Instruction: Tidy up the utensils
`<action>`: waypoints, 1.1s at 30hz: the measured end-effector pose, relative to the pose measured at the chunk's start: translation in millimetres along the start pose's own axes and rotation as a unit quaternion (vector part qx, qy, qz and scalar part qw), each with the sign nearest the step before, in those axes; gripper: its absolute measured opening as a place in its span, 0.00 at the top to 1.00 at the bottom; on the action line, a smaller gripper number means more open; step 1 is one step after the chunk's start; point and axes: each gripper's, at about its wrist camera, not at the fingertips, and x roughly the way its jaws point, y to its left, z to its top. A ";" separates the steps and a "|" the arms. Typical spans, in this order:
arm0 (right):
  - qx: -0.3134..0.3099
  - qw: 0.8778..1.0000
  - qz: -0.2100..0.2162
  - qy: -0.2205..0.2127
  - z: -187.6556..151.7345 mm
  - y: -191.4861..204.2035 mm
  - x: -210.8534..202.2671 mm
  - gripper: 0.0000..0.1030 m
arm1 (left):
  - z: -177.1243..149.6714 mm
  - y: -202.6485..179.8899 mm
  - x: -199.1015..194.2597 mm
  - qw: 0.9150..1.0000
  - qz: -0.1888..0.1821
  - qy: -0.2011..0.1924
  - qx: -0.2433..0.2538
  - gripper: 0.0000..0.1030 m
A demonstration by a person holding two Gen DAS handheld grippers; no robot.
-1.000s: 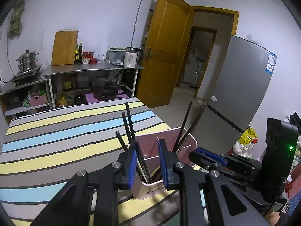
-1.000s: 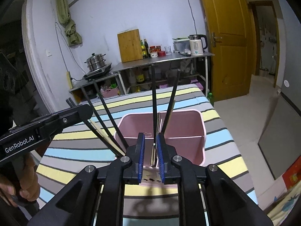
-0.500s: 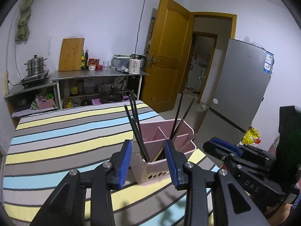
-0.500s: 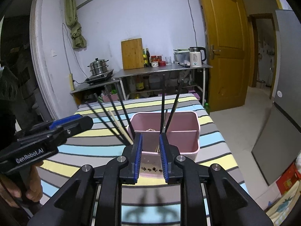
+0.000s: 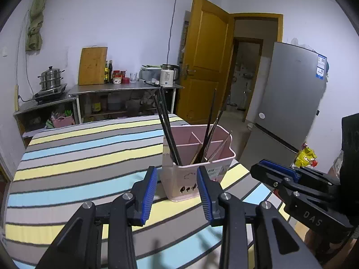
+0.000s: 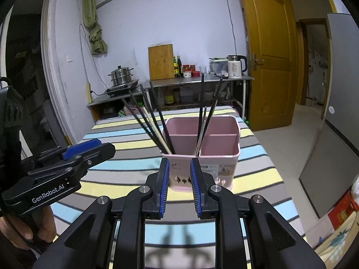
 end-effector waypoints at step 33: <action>-0.006 1.000 -0.012 -0.005 -48.7 7.7 -15.8 0.80 | -54.6 -8.0 -17.2 0.999 0.019 -0.034 0.001 0.65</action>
